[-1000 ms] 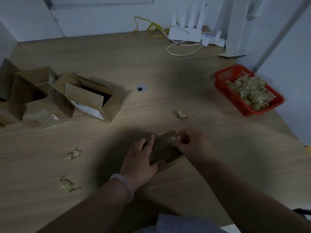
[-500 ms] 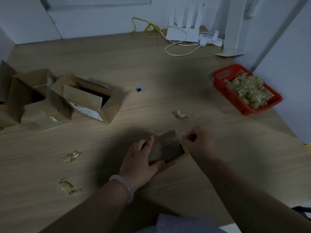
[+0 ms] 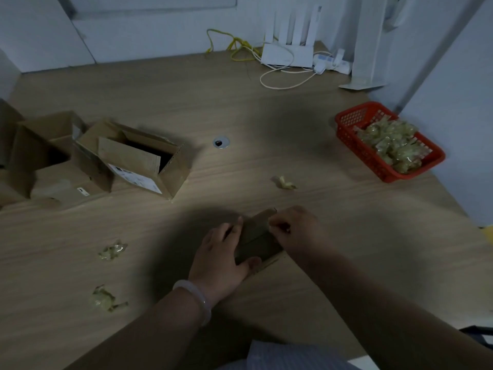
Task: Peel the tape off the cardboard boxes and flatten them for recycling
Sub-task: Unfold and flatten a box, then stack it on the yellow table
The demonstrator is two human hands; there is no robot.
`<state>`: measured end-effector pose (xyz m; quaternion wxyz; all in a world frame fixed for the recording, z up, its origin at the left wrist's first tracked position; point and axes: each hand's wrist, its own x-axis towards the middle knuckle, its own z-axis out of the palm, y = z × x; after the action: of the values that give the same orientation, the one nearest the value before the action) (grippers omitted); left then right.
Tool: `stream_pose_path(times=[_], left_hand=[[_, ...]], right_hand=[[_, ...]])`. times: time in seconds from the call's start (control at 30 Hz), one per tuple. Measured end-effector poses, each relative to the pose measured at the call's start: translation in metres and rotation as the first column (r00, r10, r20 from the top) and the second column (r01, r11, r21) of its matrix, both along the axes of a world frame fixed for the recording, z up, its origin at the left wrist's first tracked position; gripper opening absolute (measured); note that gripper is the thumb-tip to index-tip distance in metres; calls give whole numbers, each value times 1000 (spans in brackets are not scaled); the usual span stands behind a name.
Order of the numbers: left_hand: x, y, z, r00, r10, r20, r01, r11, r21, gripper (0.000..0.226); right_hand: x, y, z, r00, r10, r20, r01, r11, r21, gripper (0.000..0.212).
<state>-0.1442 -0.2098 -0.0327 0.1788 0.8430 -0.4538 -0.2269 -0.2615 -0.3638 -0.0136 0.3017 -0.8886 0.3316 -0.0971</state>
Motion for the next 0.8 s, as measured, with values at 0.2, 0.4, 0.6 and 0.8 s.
stream_pose_path(times=[0.2, 0.4, 0.6, 0.8], left_hand=[[-2, 1, 1, 987, -49, 154, 49, 999, 6, 84], [-8, 7, 0, 961, -124, 247, 136, 990, -30, 74], [-3, 5, 0, 965, -145, 217, 155, 988, -26, 75], [0, 5, -1, 964, -151, 221, 165, 985, -47, 75]], right_hand=[[6, 0, -8, 995, -78, -65, 79, 997, 23, 14], [-5, -18, -18, 947, -321, 20, 308, 924, 225, 17], [-13, -23, -29, 964, -257, 59, 252, 964, 83, 10], [-20, -11, -35, 975, -129, 178, 129, 992, 13, 15]])
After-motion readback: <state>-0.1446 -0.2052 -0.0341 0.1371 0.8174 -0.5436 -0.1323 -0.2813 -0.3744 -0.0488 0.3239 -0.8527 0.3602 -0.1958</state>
